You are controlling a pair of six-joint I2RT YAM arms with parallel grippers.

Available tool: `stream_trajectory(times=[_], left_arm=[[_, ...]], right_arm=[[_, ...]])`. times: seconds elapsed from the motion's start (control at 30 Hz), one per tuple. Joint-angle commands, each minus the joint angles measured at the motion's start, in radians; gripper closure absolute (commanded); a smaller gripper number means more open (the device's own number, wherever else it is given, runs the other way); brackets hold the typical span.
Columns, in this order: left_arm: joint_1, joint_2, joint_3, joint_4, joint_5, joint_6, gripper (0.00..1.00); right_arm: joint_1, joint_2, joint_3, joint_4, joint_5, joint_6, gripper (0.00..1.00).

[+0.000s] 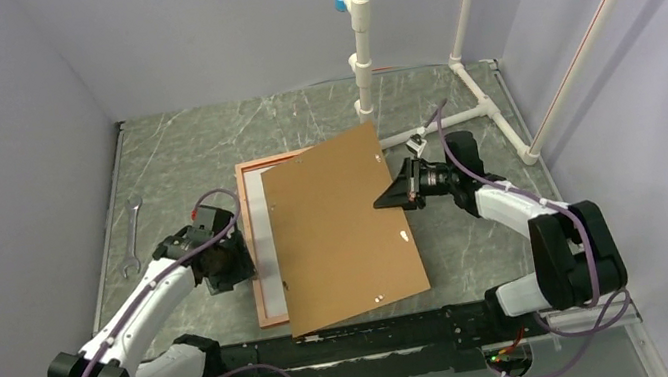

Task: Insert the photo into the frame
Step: Move the photo frame to the center of the board.

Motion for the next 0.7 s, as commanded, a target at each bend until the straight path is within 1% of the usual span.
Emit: stream_trajectory(times=[0.0,0.13,0.2,0.23,0.3,0.43,0.53,0.6,0.67], left_arm=[[0.052,0.051,-0.030,0.146,0.054,0.060,0.42],[0.082,0.102,-0.064,0.233,0.088,0.084,0.48],[0.088,0.127,-0.074,0.262,0.103,0.095,0.53],[0.089,0.138,-0.077,0.271,0.106,0.100,0.54],[0.091,0.150,-0.080,0.278,0.102,0.106,0.55],[0.094,0.159,-0.088,0.289,0.096,0.113,0.60],[0.095,0.178,-0.088,0.290,0.094,0.119,0.62],[0.096,0.192,-0.088,0.294,0.087,0.120,0.66],[0.096,0.207,-0.089,0.295,0.084,0.124,0.66]], right_arm=[[0.015,0.039,0.098,0.057,-0.031,-0.014,1.00],[0.034,0.079,0.139,0.059,-0.013,-0.003,1.00],[0.046,0.110,0.167,0.037,-0.004,-0.011,1.00],[0.053,0.124,0.186,0.013,-0.001,-0.025,1.00],[0.068,0.144,0.209,-0.010,0.017,-0.034,1.00],[0.088,0.181,0.235,0.007,0.038,-0.010,1.00],[0.088,0.201,0.247,0.017,0.059,0.005,1.00],[0.089,0.215,0.255,0.030,0.062,0.019,1.00],[0.089,0.228,0.260,0.042,0.064,0.035,1.00]])
